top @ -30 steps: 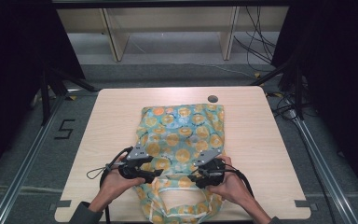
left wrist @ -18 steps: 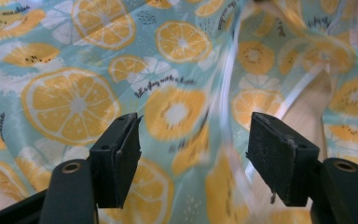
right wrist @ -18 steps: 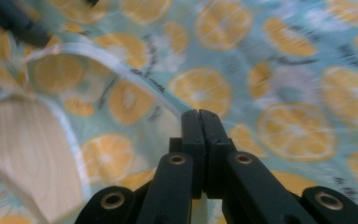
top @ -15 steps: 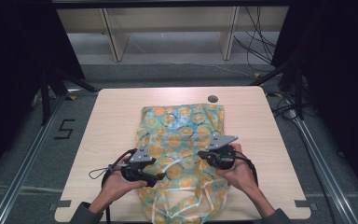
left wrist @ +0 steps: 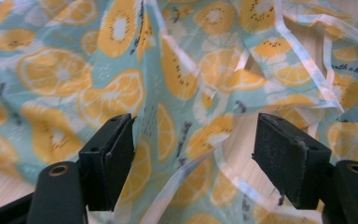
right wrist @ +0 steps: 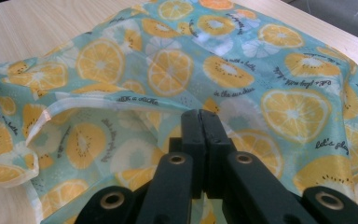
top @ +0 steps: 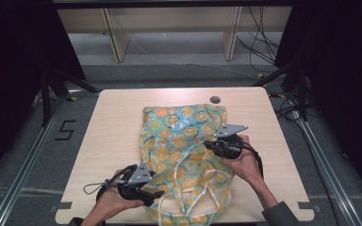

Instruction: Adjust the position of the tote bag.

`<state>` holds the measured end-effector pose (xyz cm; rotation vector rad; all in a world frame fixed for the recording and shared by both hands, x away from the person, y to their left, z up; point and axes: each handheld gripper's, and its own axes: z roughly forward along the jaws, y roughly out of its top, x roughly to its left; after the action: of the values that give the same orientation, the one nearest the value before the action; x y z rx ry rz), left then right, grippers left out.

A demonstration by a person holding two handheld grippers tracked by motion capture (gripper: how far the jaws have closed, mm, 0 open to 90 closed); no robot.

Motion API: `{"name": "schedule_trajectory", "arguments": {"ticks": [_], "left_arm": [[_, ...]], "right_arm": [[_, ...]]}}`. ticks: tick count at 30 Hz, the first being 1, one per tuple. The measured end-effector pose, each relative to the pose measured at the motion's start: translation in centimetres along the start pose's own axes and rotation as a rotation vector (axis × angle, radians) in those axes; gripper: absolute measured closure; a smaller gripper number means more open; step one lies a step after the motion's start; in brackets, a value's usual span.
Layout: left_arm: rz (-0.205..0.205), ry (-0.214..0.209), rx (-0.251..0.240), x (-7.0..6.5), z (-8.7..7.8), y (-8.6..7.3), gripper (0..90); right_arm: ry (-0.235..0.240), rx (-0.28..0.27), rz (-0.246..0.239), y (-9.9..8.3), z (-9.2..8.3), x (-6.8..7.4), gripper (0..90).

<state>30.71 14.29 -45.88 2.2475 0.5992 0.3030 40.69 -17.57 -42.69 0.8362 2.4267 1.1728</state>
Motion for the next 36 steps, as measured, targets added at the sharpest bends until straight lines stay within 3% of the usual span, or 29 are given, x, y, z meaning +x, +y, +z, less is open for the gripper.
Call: {"name": "schedule_trajectory", "arguments": {"ticks": [1,4,7,9,11,12,15,17,18,19,23,24,27,30,33,36], "left_arm": [[0.005,0.027,-0.013,-0.3,-0.6,-0.4,29.9],[0.011,0.015,-0.01,-0.7,-0.9,-1.1,34.0],[0.026,0.035,0.014,-0.7,-0.6,-1.4,34.0],[0.094,0.079,0.06,-0.6,0.2,-1.7,33.7],[0.103,0.086,0.063,-0.6,0.4,-1.7,33.4],[0.136,0.109,0.078,-0.5,0.8,-1.7,33.9],[0.171,0.124,0.106,-0.3,1.3,-1.8,35.2],[0.175,0.143,0.117,0.0,1.8,-1.8,35.3],[0.144,0.159,0.091,0.2,2.2,-1.8,35.3],[0.14,0.168,0.089,0.4,2.2,-1.8,35.3],[0.166,0.222,0.099,1.4,2.6,-1.3,36.5],[0.185,0.229,0.092,1.7,2.9,-1.2,37.4],[0.173,0.245,0.104,2.4,3.5,-0.9,37.4],[0.174,0.254,0.089,2.9,3.9,-0.6,37.9],[0.186,0.242,0.085,3.4,4.0,-0.2,50.5],[0.194,0.234,0.071,4.0,3.9,0.1,69.5]], "right_arm": [[0.005,0.0,0.005,0.0,0.1,0.0,90.0],[0.008,0.007,0.015,0.1,0.2,0.0,90.0],[0.013,0.0,0.014,0.1,0.4,0.0,90.0],[0.02,0.011,0.028,0.1,0.3,0.0,90.0],[0.028,0.014,0.027,0.1,0.3,-0.1,90.0],[0.028,-0.002,0.032,0.1,0.3,-0.1,89.8],[0.028,0.005,0.023,0.2,0.1,-0.4,89.0],[0.035,0.023,0.047,0.1,0.2,-0.3,87.1],[0.026,0.016,0.053,0.0,0.3,-0.2,86.3],[0.028,0.016,0.045,-0.1,0.5,-0.3,84.6],[0.042,0.024,0.072,-0.1,0.4,-0.1,74.7],[0.051,0.019,0.063,0.0,0.1,-0.1,72.7],[0.071,0.016,0.045,0.1,-1.2,0.2,69.9],[0.094,0.048,0.019,-0.5,-2.8,0.9,67.0],[0.111,0.083,-0.012,-1.6,-4.1,1.8,63.2],[0.127,0.134,-0.024,-2.6,-3.8,2.6,60.0]]}}
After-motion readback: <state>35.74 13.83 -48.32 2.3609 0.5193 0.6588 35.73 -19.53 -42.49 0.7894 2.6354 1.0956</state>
